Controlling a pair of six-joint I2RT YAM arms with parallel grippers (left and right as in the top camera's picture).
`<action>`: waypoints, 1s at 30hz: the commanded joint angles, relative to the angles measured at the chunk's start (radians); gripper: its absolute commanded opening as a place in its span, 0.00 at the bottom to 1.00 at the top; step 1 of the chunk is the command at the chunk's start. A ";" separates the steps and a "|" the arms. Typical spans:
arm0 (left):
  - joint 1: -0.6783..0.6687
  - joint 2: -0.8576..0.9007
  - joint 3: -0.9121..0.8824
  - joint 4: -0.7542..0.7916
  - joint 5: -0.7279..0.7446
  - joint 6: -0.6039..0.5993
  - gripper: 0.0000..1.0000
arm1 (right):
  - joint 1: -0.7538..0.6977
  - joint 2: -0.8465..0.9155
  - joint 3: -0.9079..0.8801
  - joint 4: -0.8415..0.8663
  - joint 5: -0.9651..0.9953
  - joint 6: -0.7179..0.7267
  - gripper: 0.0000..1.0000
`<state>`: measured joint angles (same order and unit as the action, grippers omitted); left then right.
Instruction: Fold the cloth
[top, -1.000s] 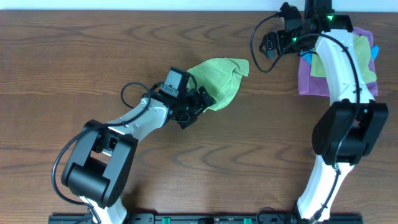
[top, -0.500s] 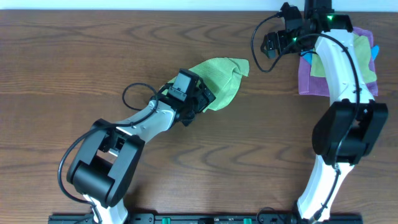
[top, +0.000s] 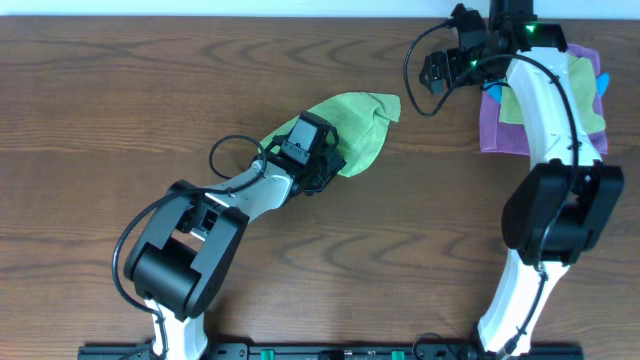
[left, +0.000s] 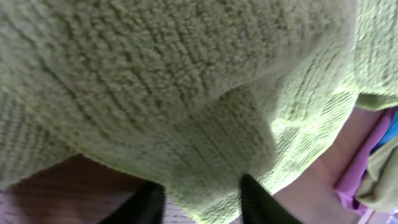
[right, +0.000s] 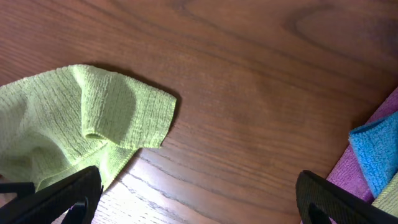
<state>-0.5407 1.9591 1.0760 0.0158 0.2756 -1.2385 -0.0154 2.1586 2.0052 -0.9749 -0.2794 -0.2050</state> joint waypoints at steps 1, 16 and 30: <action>-0.004 0.031 -0.012 -0.011 -0.001 0.000 0.26 | 0.008 -0.030 -0.005 -0.001 -0.001 -0.017 0.99; 0.007 0.024 -0.011 0.007 0.037 0.001 0.06 | 0.008 -0.030 -0.005 -0.001 -0.001 -0.018 0.99; 0.109 -0.011 -0.011 0.093 0.323 -0.037 0.06 | 0.026 0.033 -0.006 -0.063 0.029 -0.195 0.99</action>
<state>-0.4519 1.9728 1.0718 0.1120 0.5243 -1.2591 -0.0097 2.1597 2.0052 -1.0286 -0.2573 -0.3305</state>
